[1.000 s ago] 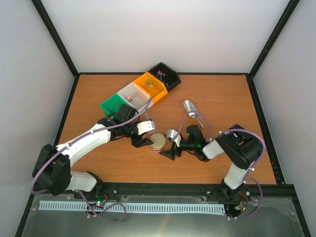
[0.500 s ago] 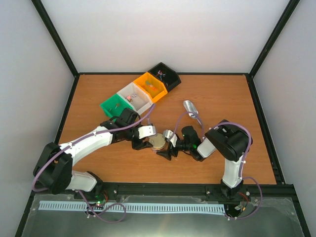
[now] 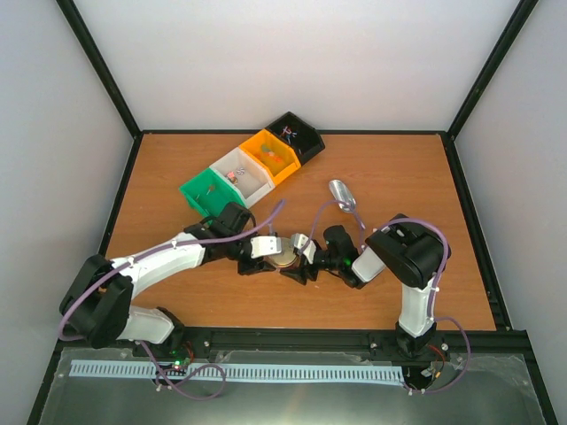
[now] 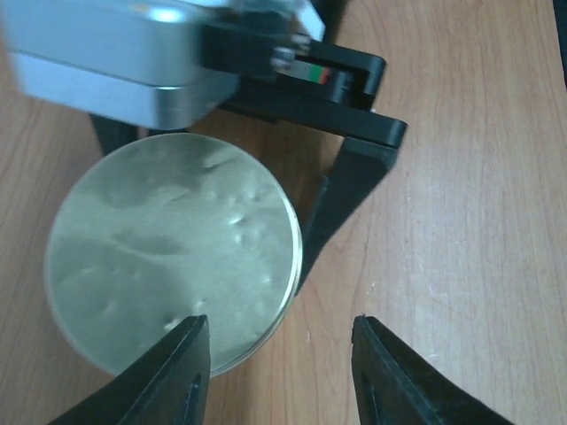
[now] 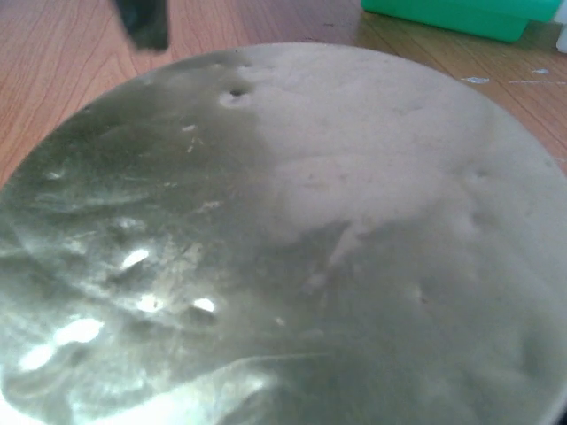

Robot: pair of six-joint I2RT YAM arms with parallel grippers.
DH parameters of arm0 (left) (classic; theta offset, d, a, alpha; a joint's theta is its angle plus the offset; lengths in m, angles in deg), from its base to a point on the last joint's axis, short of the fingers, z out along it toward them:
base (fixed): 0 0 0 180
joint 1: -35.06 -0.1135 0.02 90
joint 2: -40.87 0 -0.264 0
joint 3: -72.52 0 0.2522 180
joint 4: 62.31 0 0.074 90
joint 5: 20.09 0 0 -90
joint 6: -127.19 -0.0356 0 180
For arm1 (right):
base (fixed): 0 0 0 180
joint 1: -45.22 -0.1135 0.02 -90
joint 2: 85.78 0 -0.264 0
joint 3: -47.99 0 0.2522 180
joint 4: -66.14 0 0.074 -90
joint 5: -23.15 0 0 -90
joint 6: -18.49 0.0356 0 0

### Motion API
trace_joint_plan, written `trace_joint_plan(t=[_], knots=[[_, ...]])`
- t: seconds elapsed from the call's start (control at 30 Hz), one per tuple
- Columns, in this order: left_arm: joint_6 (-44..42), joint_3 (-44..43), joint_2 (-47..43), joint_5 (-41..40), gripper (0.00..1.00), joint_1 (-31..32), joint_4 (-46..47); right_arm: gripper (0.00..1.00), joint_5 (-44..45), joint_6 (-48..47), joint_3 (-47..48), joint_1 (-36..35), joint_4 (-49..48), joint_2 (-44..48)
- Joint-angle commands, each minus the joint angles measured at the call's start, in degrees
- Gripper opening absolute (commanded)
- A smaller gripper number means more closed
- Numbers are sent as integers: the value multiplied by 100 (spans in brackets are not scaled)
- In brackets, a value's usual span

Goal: Pack the candies

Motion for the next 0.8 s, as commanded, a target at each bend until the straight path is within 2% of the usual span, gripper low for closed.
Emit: trace_joint_plan(t=[0.0, 0.3, 0.5, 0.77], knots=[[-732, 140, 49, -469, 46, 319, 530, 83, 12, -72, -9, -55, -133, -115], [-695, 173, 133, -694, 45, 469, 1131, 74, -126, -9, -10, -55, -110, -160], [-896, 238, 362, -1092, 43, 926, 1388, 70, -167, 26, -6, -55, -119, -180], [-688, 359, 453, -1804, 32, 989, 1650, 61, -297, -2, -17, -55, -95, -178]])
